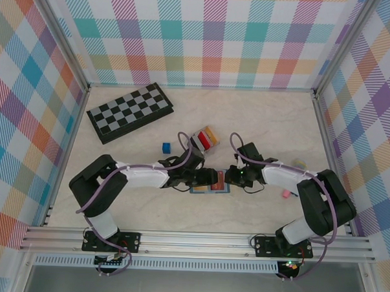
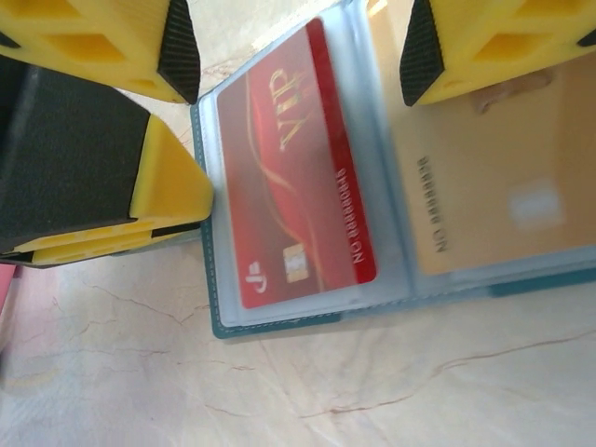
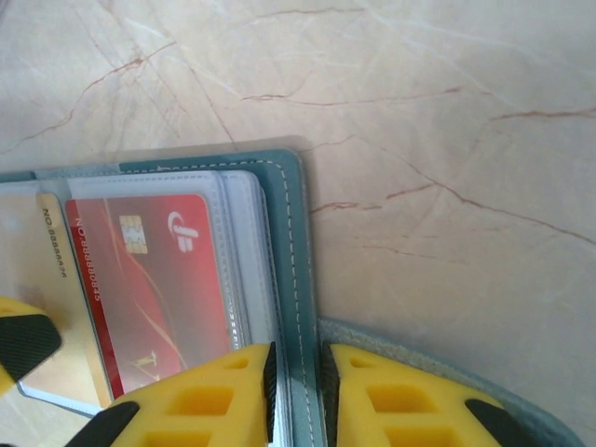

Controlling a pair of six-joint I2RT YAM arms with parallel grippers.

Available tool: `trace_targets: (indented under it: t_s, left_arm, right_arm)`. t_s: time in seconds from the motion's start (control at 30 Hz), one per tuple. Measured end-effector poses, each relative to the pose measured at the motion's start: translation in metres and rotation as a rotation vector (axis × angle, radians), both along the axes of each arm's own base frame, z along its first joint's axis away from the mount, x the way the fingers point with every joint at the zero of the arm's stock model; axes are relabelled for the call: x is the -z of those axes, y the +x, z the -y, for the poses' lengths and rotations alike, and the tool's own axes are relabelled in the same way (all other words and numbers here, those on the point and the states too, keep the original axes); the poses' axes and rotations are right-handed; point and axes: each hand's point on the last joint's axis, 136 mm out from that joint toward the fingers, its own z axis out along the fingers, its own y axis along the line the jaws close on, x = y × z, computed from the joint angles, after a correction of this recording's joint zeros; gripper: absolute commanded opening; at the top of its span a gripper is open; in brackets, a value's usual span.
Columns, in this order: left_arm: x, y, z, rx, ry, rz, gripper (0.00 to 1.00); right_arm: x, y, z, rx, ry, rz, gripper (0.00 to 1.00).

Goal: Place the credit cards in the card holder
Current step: Insert the credit card into the card slot, then pick up the credit card from the storage box.

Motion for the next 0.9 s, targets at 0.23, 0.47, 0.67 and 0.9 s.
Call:
trace_targets:
  t_s: [0.23,0.47,0.67,0.9]
  left_arm:
    - [-0.017,0.001,-0.034,-0.129,0.035,0.056,0.69]
    - [-0.078,0.039,-0.096,-0.374,-0.007,0.168,0.85]
    - [-0.081,0.076,-0.169,-0.607,-0.016,0.149,0.95]
    - [-0.067,0.080,-0.181,-0.634,-0.026,0.083,1.00]
  right_arm:
    - [-0.019,0.006,-0.002,-0.048,0.002,0.034,0.42]
    - [-0.089,0.039,-0.009,-0.050,-0.007,0.173,0.56]
    - [-0.131,0.083,-0.046,-0.143,-0.054,0.275,0.55]
    - [-0.112,0.112,-0.109,-0.328,-0.215,0.309,0.51]
